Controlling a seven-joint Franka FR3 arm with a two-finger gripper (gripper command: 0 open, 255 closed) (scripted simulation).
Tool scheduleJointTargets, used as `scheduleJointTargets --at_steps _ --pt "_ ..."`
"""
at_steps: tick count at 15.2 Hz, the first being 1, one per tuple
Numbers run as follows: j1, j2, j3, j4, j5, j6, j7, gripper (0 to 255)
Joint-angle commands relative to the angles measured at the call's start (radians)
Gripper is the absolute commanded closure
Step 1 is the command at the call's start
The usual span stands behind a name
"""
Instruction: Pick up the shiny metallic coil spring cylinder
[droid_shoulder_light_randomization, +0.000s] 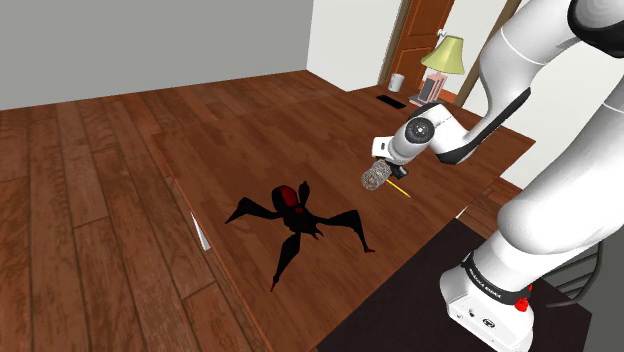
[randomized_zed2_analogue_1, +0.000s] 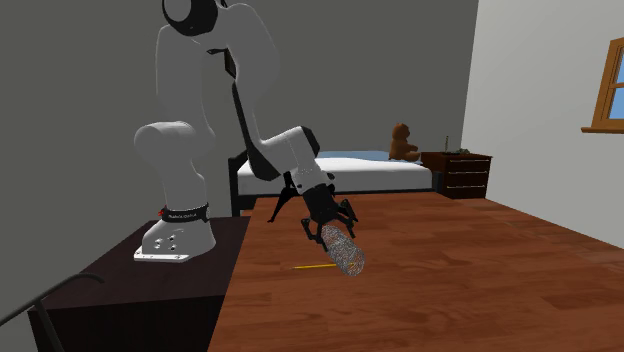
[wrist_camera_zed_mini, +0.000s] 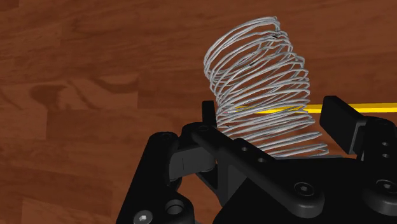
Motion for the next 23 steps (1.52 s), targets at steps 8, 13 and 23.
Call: scheduleJointTargets --at_steps 8,13,23 --pt "-0.001 -0.013 -0.002 -0.004 0.024 0.005 -0.028 255" --pt "-0.004 -0.098 -0.010 -0.038 0.147 0.024 -0.170 255" --pt "-0.006 -0.253 -0.015 -0.096 0.417 0.033 -0.464 255"
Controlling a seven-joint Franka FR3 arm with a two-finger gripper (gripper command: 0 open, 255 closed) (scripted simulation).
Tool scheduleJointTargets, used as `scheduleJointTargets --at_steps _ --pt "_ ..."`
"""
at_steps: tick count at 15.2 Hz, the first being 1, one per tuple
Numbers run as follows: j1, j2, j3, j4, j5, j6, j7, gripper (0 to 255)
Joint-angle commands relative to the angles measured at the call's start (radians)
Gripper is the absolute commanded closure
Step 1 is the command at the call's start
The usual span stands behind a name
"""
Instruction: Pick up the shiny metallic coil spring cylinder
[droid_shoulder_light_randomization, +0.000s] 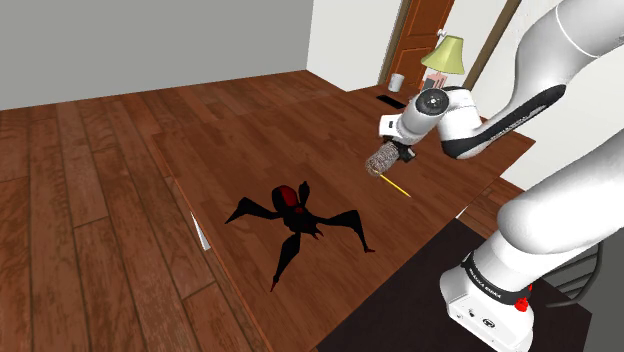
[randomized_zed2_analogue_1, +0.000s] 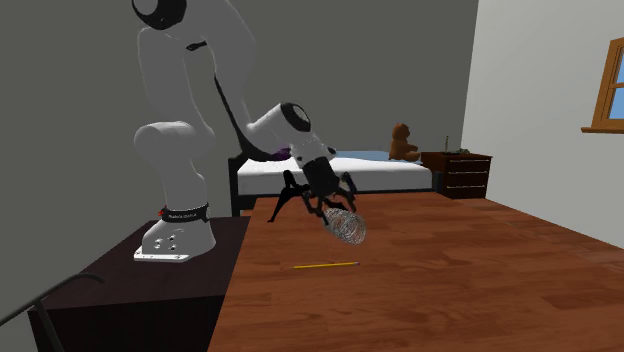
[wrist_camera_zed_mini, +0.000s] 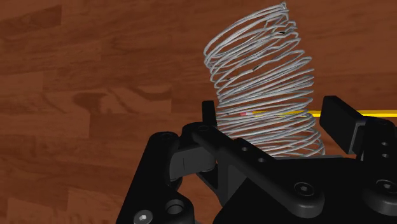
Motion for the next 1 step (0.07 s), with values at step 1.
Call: scheduleJointTargets --at_steps 1 --pt "0.000 -0.012 -0.001 -0.005 0.021 0.000 -0.022 255"
